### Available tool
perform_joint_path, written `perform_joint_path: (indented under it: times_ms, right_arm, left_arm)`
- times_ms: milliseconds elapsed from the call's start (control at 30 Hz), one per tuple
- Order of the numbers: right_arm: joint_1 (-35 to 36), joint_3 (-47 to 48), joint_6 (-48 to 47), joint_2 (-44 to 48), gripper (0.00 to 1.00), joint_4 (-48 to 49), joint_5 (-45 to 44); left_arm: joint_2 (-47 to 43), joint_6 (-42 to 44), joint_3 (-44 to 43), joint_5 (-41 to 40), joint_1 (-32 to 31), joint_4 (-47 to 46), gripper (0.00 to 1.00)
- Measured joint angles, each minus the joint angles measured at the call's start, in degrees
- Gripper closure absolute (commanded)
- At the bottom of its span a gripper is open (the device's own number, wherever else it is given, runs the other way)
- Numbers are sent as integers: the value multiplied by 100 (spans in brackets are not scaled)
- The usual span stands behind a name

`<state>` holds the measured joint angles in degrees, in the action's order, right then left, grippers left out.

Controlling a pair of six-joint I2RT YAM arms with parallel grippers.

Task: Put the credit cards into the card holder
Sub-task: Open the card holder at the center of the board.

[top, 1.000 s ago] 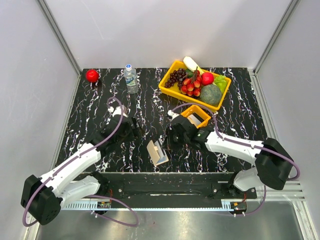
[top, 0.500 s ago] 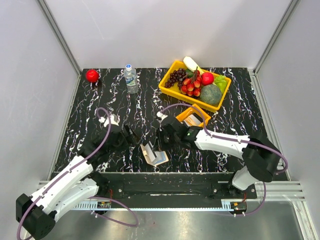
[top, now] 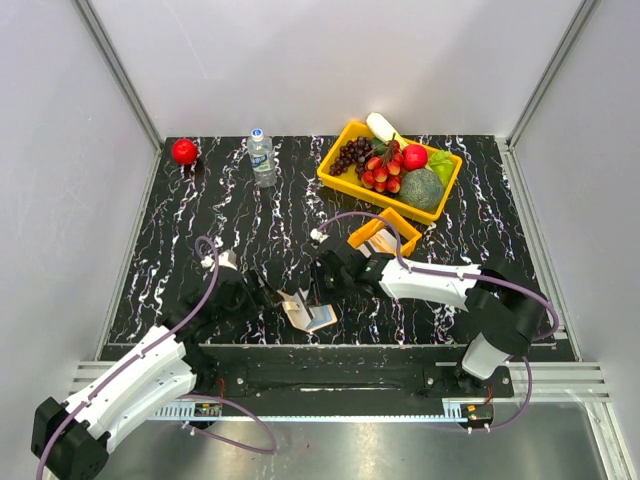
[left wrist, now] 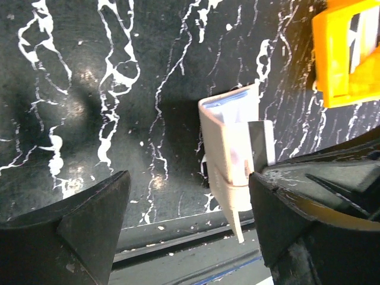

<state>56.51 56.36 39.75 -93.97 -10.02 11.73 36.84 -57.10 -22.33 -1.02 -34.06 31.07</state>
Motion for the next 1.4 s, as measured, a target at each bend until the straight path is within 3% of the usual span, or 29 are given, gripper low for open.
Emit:
perform_joint_path:
  times_ms: [267,533,600,733,867,1133,1400]
  right_arm:
    - [2,44,0,-70,100,35,50]
    - [2,66,-4,-83,100,44,144]
    - [2,66,-7,-83,100,42,146]
    - [2,66,-24,-83,100,39,144]
    - [2,66,-39,-83,100,39,116]
    - [-83,15,-151,509,100,-85,-616]
    - [-702,-201,-227,955,100,-146,-933]
  left_arm:
    - [192,-195,44,149,0,-503,18]
    - [573,-319,177,111,0,-750,31]
    - [632,-330,184,44,0,-774,44]
    - [809,-363,184,-76,0,-846,82]
    - [1137,-258,181,-212,0,-892,99]
    - [2009,354,-240,-616,0,-927,100]
    - [2931,1150,-990,-756,0,-1239,100]
